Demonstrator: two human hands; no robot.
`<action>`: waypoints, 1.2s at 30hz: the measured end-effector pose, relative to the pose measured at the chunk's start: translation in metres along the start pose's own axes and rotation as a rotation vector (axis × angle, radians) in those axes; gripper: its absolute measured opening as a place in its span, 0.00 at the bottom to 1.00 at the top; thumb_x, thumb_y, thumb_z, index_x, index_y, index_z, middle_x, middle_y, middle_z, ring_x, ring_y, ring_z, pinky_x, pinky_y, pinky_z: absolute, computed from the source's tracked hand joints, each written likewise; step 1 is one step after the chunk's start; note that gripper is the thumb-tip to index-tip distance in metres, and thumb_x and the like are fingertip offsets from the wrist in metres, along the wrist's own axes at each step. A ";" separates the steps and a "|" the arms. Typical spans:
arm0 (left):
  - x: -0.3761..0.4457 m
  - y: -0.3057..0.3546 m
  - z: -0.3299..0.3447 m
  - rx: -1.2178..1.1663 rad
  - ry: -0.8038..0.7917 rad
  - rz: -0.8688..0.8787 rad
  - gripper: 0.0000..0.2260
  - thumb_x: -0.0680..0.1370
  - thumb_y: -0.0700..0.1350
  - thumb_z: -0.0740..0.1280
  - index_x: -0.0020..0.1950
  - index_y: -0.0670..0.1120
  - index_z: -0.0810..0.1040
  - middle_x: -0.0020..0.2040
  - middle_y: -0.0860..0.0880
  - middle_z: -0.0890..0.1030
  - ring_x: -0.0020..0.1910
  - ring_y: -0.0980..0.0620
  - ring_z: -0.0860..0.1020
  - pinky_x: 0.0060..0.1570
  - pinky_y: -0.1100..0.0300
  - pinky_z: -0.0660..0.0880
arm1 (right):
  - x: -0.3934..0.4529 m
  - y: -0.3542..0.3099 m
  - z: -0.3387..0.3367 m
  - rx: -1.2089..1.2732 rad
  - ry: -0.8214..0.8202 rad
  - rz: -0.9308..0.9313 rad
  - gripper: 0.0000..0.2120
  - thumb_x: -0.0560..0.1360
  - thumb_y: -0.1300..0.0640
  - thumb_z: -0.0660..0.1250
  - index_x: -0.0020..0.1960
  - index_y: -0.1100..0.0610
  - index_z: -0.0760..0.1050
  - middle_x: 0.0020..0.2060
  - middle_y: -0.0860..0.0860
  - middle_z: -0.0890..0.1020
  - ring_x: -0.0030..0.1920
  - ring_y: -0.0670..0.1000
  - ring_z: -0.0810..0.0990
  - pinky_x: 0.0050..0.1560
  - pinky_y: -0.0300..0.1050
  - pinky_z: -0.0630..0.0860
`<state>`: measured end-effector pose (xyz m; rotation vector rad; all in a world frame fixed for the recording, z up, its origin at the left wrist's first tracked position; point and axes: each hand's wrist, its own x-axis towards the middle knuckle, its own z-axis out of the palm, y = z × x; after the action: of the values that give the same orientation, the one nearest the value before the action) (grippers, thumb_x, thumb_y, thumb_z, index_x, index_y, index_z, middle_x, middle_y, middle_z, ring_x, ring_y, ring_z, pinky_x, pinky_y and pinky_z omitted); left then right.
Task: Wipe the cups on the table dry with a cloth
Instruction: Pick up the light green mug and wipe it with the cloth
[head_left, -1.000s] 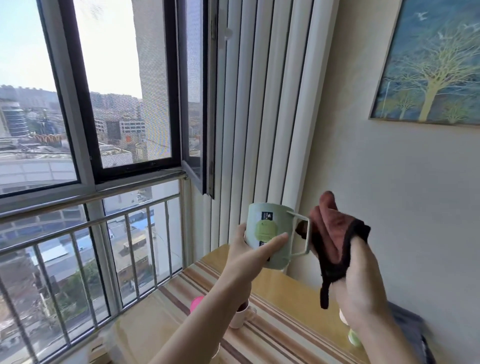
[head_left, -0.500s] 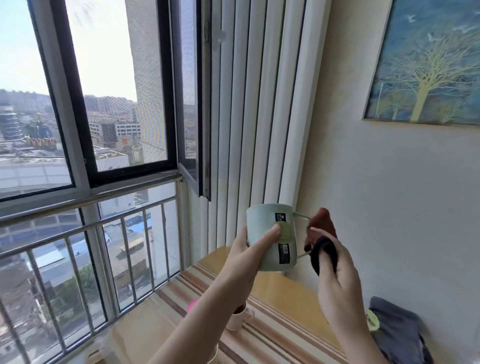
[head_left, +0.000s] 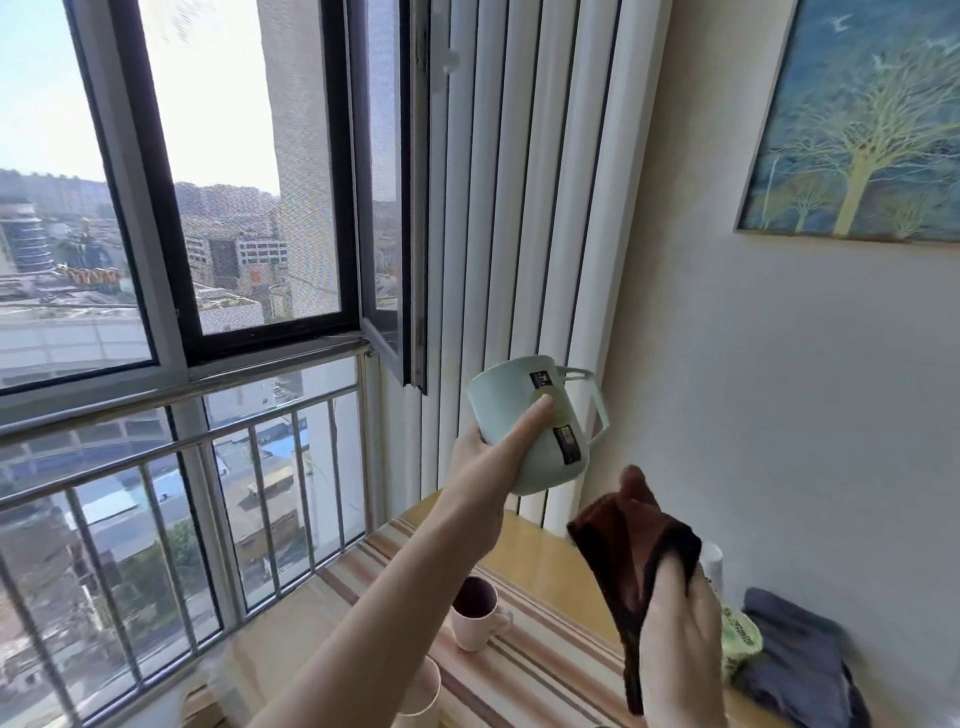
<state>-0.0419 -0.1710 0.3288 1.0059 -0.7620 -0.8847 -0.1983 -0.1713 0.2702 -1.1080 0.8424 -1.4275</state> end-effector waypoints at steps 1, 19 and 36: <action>0.000 -0.001 0.001 0.013 -0.018 0.014 0.31 0.66 0.57 0.78 0.64 0.43 0.78 0.56 0.41 0.87 0.55 0.44 0.86 0.58 0.48 0.83 | 0.007 0.000 0.003 0.168 -0.006 0.215 0.12 0.80 0.47 0.63 0.58 0.50 0.82 0.54 0.47 0.87 0.63 0.48 0.81 0.70 0.45 0.70; 0.007 -0.044 -0.028 0.313 0.055 0.257 0.30 0.72 0.41 0.80 0.65 0.50 0.65 0.55 0.49 0.78 0.48 0.62 0.82 0.44 0.63 0.81 | -0.006 -0.015 0.021 0.037 -0.057 0.326 0.15 0.82 0.58 0.55 0.59 0.57 0.80 0.54 0.56 0.86 0.56 0.54 0.84 0.57 0.51 0.80; 0.010 -0.108 -0.021 -0.032 -0.005 -0.174 0.40 0.64 0.59 0.80 0.69 0.45 0.68 0.63 0.40 0.81 0.60 0.45 0.83 0.57 0.51 0.83 | 0.023 0.063 -0.033 -1.013 -0.375 -0.672 0.44 0.62 0.79 0.74 0.74 0.56 0.69 0.70 0.54 0.74 0.71 0.54 0.72 0.74 0.43 0.66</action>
<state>-0.0476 -0.2009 0.2223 1.0531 -0.6697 -1.0464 -0.2087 -0.2066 0.2049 -2.5244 0.9771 -1.2034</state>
